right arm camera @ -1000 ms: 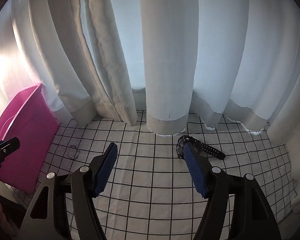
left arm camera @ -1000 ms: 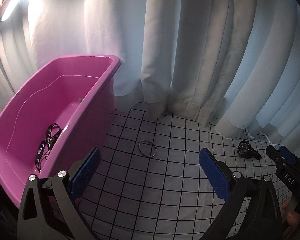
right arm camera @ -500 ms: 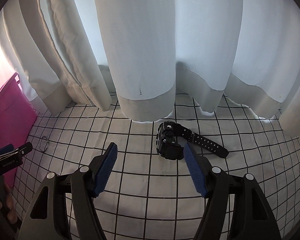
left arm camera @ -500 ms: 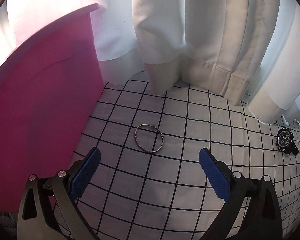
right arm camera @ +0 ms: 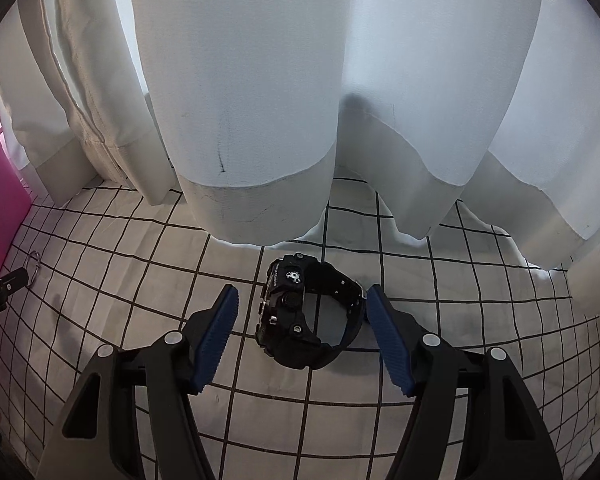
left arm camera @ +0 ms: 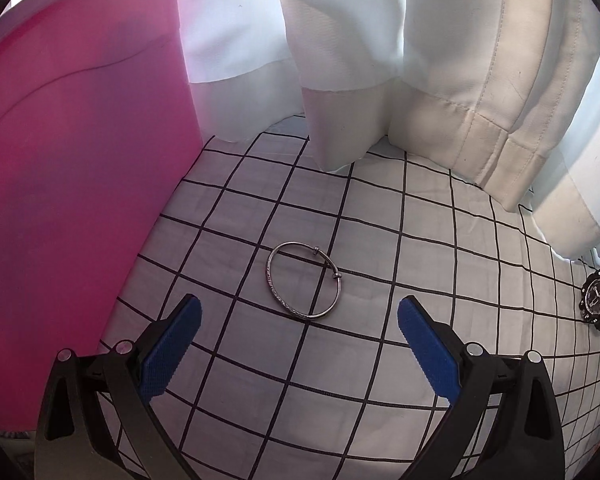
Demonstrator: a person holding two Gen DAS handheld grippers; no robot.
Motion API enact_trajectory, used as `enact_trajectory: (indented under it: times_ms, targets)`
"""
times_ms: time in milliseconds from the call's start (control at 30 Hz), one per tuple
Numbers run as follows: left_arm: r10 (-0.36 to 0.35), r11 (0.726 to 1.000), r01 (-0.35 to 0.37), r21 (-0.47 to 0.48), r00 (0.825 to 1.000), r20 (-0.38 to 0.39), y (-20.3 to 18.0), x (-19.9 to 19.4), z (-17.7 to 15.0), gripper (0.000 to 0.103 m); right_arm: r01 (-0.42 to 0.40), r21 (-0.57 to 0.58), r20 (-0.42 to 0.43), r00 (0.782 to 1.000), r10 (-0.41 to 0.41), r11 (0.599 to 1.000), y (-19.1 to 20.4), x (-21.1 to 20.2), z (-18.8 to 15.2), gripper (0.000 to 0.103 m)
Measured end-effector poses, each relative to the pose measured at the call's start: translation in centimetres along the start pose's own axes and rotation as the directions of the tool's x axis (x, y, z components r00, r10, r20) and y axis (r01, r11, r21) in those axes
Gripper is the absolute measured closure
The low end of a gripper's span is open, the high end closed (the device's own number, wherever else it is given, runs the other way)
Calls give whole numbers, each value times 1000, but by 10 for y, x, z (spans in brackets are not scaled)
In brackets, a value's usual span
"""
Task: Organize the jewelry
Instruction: 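Move the right tool to the black watch while the left tool approaches the metal bangle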
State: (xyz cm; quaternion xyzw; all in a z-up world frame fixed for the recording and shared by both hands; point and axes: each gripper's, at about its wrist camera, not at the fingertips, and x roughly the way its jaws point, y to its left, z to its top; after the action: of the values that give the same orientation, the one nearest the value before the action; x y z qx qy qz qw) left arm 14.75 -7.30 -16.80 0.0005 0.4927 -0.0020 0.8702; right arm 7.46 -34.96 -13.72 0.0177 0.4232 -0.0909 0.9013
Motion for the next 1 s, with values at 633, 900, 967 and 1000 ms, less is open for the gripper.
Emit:
enact_trajectory:
  times_ms: [633,900,967,1000]
  targets:
    - [-3,999,2,-35,999,-52,15,45,9,5,53,-118,-37,998,-57,992,20,44,-9,44]
    - [-2,1000,1,-26,1000,-27,16,53,17,5,52,-88,-22,998,-54,995,11,47,-14,39]
    - [-4,1000,3,-28,1000,-22,14,49,17,6,45,-75,-26,999,-47,996,10,49,-14,40]
    - [-5,1000,5,-26,1000,-16,14,48,16,9,45,-71,-27,999,-47,996,12,51,-13,41]
